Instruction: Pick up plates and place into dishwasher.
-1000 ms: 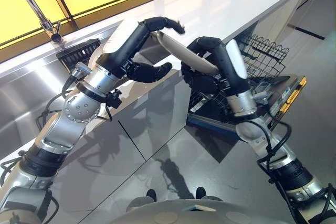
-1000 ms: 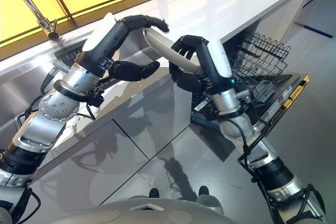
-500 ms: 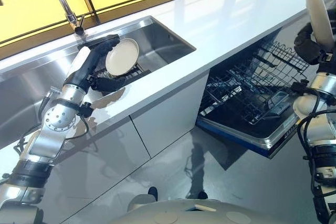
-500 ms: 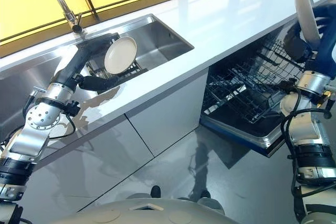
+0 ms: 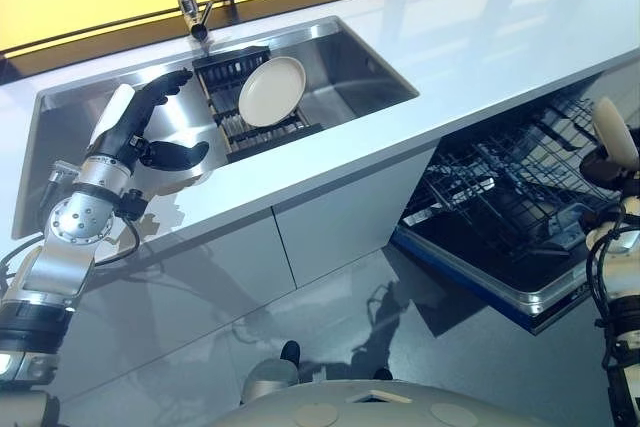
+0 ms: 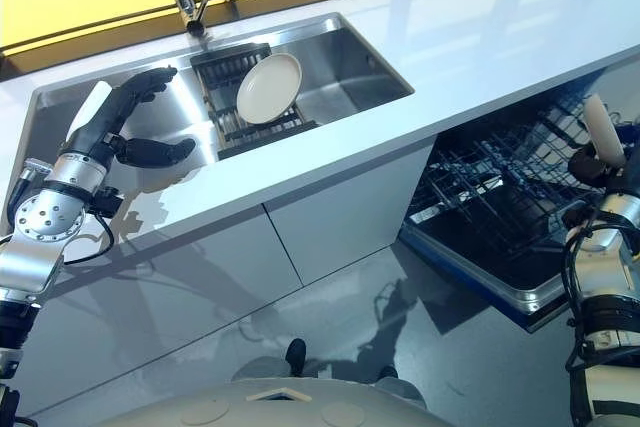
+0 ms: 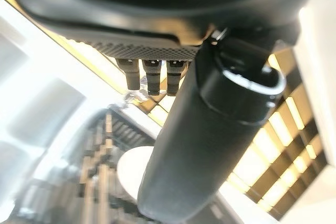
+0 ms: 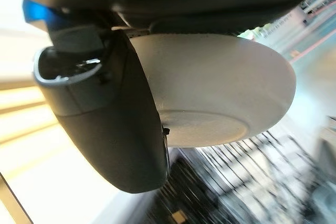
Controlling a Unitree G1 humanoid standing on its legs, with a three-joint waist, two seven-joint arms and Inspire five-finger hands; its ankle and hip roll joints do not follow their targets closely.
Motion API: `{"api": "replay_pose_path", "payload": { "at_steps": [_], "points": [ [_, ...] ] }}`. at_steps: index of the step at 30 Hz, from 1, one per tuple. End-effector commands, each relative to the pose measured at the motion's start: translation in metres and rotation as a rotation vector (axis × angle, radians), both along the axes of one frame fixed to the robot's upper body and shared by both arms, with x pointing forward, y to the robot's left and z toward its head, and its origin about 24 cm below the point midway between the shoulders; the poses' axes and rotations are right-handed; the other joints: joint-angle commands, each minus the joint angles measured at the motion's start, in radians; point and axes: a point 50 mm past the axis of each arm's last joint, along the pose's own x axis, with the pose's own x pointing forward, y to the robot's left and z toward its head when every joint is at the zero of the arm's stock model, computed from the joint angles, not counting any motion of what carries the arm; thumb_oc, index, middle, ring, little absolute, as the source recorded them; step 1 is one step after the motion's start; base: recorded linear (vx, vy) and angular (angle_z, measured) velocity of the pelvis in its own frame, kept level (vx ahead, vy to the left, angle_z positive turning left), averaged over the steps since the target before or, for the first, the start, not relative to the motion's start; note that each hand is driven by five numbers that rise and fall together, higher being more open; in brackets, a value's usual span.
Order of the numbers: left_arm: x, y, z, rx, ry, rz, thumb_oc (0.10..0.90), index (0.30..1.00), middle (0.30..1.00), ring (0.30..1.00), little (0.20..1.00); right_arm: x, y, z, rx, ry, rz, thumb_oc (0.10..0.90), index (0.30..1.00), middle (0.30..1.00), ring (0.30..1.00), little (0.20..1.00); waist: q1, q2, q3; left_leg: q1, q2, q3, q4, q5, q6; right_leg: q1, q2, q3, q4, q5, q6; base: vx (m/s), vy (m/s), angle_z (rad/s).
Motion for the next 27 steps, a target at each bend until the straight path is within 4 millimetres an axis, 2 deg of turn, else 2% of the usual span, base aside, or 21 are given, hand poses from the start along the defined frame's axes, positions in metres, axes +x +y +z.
{"api": "replay_pose_path", "payload": {
  "at_steps": [1, 7, 14, 18, 19, 20, 21, 27],
  "points": [
    [-0.005, 0.017, 0.066, 0.052, -0.269, 0.028, 0.800, 0.900, 0.900, 0.900, 0.900, 0.008, -0.020, 0.082, -0.181, -0.118, 0.014, 0.100, 0.300, 0.300, 0.300, 0.200, 0.026, -0.018, -0.053, -0.053, -0.024, 0.034, 0.121, -0.121, 0.006, -0.069, 0.022, -0.020, 0.164, -0.123, -0.026, 0.03, -0.090, 0.14],
    [-0.006, 0.013, 0.068, 0.048, -0.322, 0.040, 0.800, 0.900, 0.900, 0.900, 0.900, 0.019, -0.021, 0.085, -0.144, -0.079, -0.013, 0.100, 0.300, 0.300, 0.300, 0.200, 0.067, -0.002, 0.008, -0.160, -0.022, -0.015, 0.178, -0.092, -0.026, -0.120, 0.027, -0.033, 0.155, -0.106, -0.036, -0.09, -0.085, 0.19],
    [-0.004, 0.008, 0.071, 0.055, -0.374, 0.047, 0.800, 0.900, 0.900, 0.900, 0.900, 0.043, -0.008, 0.100, -0.130, -0.109, 0.028, 0.100, 0.300, 0.300, 0.300, 0.200, 0.086, 0.013, 0.068, -0.232, -0.029, -0.030, 0.193, -0.064, -0.037, -0.171, 0.028, -0.031, 0.150, -0.093, -0.035, -0.12, -0.039, 0.07],
    [-0.001, 0.004, 0.075, 0.053, -0.402, 0.041, 0.800, 0.900, 0.900, 0.900, 0.900, 0.051, -0.009, 0.108, -0.115, -0.106, 0.025, 0.100, 0.300, 0.300, 0.300, 0.200, 0.088, 0.022, 0.084, -0.258, -0.031, -0.030, 0.186, -0.051, -0.040, -0.200, 0.028, -0.027, 0.148, -0.087, -0.033, -0.13, 0.000, 0.03],
    [-0.001, 0.003, 0.075, 0.053, -0.403, 0.039, 0.800, 0.900, 0.900, 0.900, 0.900, 0.051, -0.010, 0.107, -0.107, -0.096, 0.020, 0.267, 0.444, 0.444, 0.444, 0.367, 0.088, 0.023, 0.086, -0.259, -0.031, -0.029, 0.185, -0.050, -0.039, -0.202, 0.028, -0.026, 0.147, -0.086, -0.032, -0.07, 0.011, 0.08],
    [-0.001, 0.003, 0.076, 0.052, -0.405, 0.039, 0.800, 0.900, 0.900, 0.900, 0.900, 0.052, -0.011, 0.106, -0.104, -0.084, 0.019, 0.616, 0.742, 0.742, 0.742, 0.716, 0.088, 0.024, 0.087, -0.260, -0.032, -0.027, 0.184, -0.049, -0.039, -0.204, 0.028, -0.025, 0.147, -0.085, -0.032, -0.04, 0.016, 0.06],
    [-0.001, 0.002, 0.076, 0.051, -0.407, 0.039, 0.800, 0.900, 0.900, 0.900, 0.900, 0.051, -0.013, 0.104, -0.100, -0.053, 0.011, 0.800, 0.900, 0.900, 0.900, 0.900, 0.088, 0.024, 0.088, -0.259, -0.032, -0.025, 0.182, -0.048, -0.038, -0.206, 0.028, -0.023, 0.146, -0.083, -0.031, -0.03, 0.017, 0.04],
    [-0.003, 0.002, 0.076, 0.047, -0.398, 0.035, 0.800, 0.900, 0.900, 0.900, 0.900, 0.049, -0.018, 0.091, -0.083, 0.041, 0.016, 0.800, 0.900, 0.900, 0.900, 0.900, 0.086, 0.021, 0.080, -0.245, -0.030, -0.015, 0.174, -0.047, -0.036, -0.198, 0.024, -0.016, 0.139, -0.078, -0.028, -0.01, 0.036, 0.05]
  ]
}}
